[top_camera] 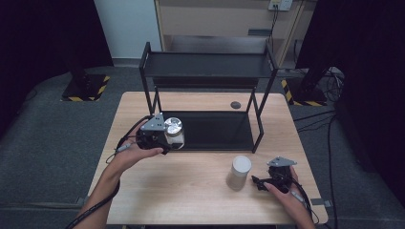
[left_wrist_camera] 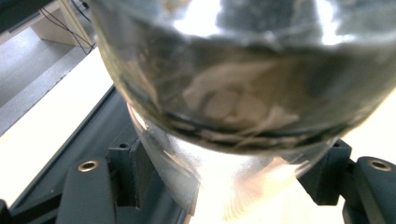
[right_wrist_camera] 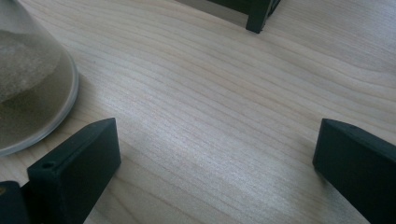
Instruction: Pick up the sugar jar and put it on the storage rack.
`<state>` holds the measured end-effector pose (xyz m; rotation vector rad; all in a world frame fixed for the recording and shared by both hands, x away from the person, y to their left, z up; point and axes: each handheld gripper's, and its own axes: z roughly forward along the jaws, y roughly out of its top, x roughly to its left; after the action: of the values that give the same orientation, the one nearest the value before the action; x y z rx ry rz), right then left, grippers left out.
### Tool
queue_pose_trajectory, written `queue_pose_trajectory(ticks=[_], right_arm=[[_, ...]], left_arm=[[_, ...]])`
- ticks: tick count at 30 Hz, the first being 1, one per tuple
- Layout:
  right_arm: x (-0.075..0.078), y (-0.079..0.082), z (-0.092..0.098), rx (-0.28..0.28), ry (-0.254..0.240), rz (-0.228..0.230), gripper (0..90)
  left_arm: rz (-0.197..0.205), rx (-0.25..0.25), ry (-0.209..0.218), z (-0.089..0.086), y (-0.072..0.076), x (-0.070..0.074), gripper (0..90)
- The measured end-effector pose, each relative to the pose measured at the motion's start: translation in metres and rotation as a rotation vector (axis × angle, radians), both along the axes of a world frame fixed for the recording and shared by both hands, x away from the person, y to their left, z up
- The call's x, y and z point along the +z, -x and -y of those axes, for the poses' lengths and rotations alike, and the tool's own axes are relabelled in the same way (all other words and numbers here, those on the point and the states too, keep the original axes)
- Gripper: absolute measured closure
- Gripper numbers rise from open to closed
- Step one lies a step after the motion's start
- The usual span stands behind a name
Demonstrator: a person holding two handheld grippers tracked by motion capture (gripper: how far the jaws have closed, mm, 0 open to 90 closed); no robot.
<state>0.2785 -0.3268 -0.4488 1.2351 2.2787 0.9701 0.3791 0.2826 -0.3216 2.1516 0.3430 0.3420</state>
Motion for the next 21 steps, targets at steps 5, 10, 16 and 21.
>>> queue_pose_trajectory(ticks=[5,10,16,21], right_arm=[[0.0,0.0,0.0,0.0,0.0,0.0,1.2],[0.0,0.0,0.0,0.0,0.0,0.0,1.2],[0.0,0.0,0.0,0.0,0.0,0.0,1.2],[0.0,0.0,0.0,0.0,0.0,0.0,1.2]], left_arm=[[0.003,-0.006,-0.013,0.002,-0.002,0.017,30.0],[0.014,-0.008,-0.01,0.003,-0.003,0.03,30.0],[0.026,-0.017,0.0,0.001,-0.004,0.044,30.0],[0.033,-0.019,0.006,0.001,-0.004,0.055,30.0]])
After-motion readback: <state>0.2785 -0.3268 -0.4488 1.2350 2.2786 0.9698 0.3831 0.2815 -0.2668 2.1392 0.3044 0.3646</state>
